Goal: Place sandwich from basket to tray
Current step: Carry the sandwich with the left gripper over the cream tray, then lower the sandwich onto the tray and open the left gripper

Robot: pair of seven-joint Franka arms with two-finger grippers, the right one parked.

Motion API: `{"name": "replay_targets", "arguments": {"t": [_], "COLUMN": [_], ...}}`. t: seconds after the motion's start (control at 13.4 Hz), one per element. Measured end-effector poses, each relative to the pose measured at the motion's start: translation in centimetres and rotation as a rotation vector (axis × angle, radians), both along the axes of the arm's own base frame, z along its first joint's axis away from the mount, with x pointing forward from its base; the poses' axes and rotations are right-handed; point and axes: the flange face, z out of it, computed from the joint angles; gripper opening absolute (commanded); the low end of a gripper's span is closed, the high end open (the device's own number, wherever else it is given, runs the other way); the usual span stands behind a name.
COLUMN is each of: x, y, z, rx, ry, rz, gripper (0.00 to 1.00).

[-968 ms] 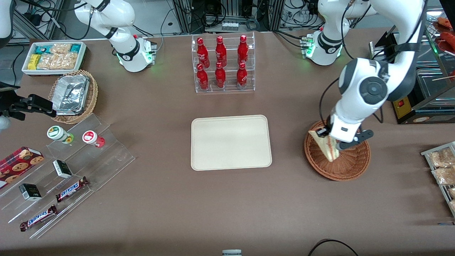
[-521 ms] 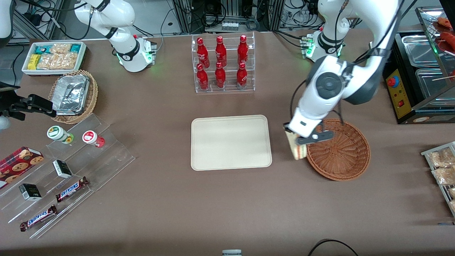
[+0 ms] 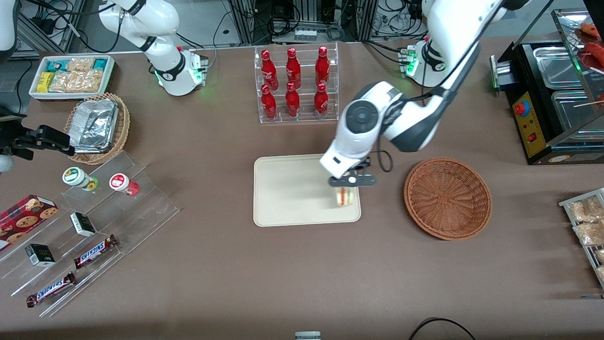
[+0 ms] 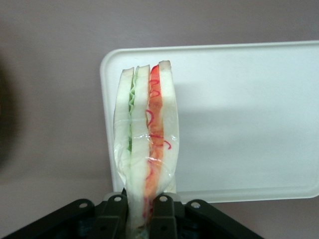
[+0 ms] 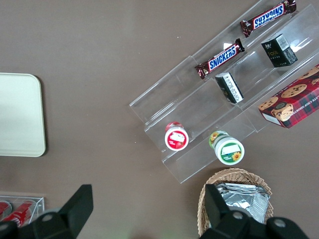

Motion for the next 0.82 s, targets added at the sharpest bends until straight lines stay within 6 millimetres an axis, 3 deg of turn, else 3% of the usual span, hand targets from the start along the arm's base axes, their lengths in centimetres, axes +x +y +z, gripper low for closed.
{"name": "replay_targets", "arguments": {"t": [0.3, 0.82], "x": [-1.0, -1.4], "y": [-5.1, -8.8], "z": [-2.2, -6.1], "rx": [-0.029, -0.021], "ry": [0.025, 0.036], "rz": [-0.031, -0.044], "gripper": [0.0, 0.0]}}
